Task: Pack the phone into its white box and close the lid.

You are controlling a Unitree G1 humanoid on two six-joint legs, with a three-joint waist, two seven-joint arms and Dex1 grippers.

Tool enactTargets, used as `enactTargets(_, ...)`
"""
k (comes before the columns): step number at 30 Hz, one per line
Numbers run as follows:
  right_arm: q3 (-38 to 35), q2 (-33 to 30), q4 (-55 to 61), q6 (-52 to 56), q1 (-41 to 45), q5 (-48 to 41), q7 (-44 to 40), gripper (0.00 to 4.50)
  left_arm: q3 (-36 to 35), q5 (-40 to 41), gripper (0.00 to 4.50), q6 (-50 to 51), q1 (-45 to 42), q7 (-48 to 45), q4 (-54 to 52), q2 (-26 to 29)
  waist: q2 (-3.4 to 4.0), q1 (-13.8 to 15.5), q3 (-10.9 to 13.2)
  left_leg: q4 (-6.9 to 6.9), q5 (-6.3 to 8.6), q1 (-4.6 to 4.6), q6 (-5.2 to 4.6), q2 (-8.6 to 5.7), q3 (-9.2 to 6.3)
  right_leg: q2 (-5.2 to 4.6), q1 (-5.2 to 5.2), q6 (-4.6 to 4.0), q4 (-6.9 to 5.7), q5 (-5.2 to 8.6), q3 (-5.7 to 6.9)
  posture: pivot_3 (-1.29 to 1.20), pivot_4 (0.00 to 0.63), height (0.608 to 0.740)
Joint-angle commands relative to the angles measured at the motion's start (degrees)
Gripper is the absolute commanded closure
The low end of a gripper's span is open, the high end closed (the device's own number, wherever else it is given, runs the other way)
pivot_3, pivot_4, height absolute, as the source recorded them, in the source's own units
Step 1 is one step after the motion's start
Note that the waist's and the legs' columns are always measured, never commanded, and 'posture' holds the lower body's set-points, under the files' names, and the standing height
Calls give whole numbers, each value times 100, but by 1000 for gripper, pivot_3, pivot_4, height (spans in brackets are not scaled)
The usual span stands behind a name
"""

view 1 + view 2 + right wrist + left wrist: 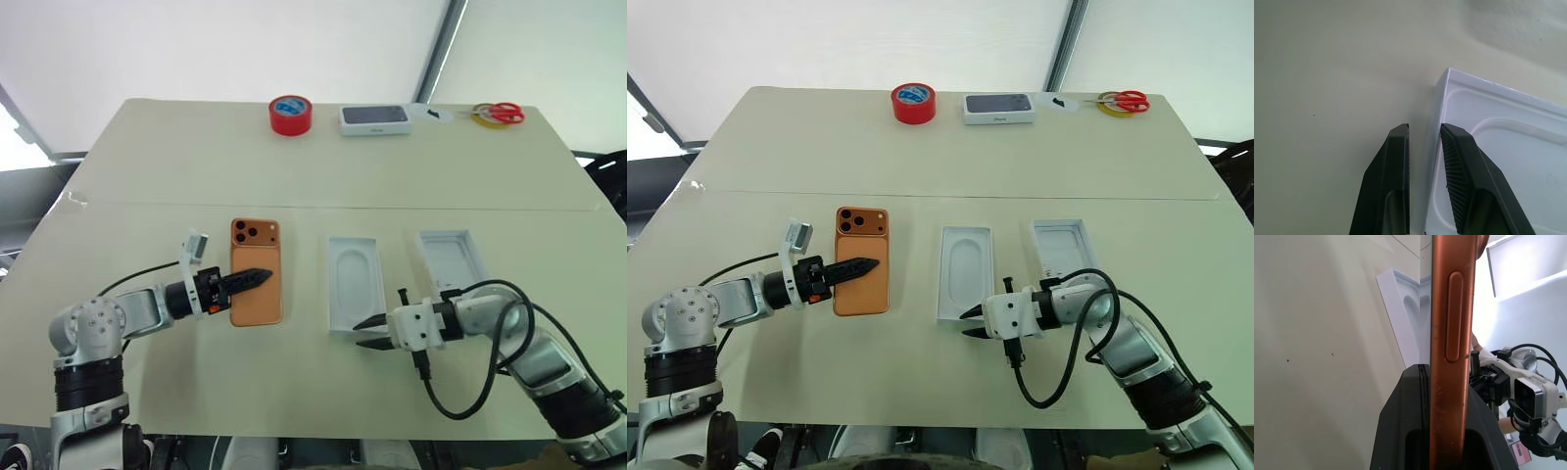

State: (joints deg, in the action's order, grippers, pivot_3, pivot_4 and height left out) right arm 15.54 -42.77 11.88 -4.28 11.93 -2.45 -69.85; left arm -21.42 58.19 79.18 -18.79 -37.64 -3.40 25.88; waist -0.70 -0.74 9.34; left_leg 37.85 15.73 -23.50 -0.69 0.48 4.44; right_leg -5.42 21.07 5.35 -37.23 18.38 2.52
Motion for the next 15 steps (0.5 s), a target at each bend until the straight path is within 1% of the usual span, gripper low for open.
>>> enactTargets(1, 30, -5, -65, 5, 115, 13, 45, 3446, -73, 241, 4500, -85, -77, 1, -185, 1, 0, 3, 0, 1, 0, 0, 0, 0, 0, 0, 0, 0, 0, 0, 0, 0, 150, 730)
enactTargets(4, 64, 10, -89, 78, 168, -26, 17, 3446, -88, 253, 4500, -117, -129, 45, -162, -26, 0, 2, 0, 2, 0, 0, 0, 0, -1, 0, -2, 0, 0, 0, 2, 0, 150, 730)
enactTargets(7, 103, 49, -78, 201, 222, -41, 42, 4287, -101, 271, 4500, -113, -203, 86, -129, -50, 0, 0, 0, 4, 0, 0, 0, 1, -1, 1, -3, 0, 0, 0, 3, 0, 150, 730)
enactTargets(8, 115, 77, -68, 236, 257, -35, 79, 4465, -105, 283, 4500, -105, -225, 105, -125, -60, -1, 2, 0, 4, 0, 0, 0, 1, -2, 1, -4, 0, 0, 0, 4, 0, 150, 730)
enactTargets(12, 183, 238, 5, 484, 392, 61, 278, 4465, -73, 257, 4500, -182, -380, 290, -145, -156, -2, 2, 1, 8, 0, 0, 0, 1, -5, 2, -8, 0, 0, 0, 8, 0, 150, 730)
enactTargets(15, 230, 535, 4, 803, 591, 110, 558, 4465, -139, 307, 4500, -235, -739, 667, -59, -405, -6, 8, 4, 10, 0, 0, 0, 2, -6, 3, -8, 1, -1, 0, 9, 0, 150, 730)
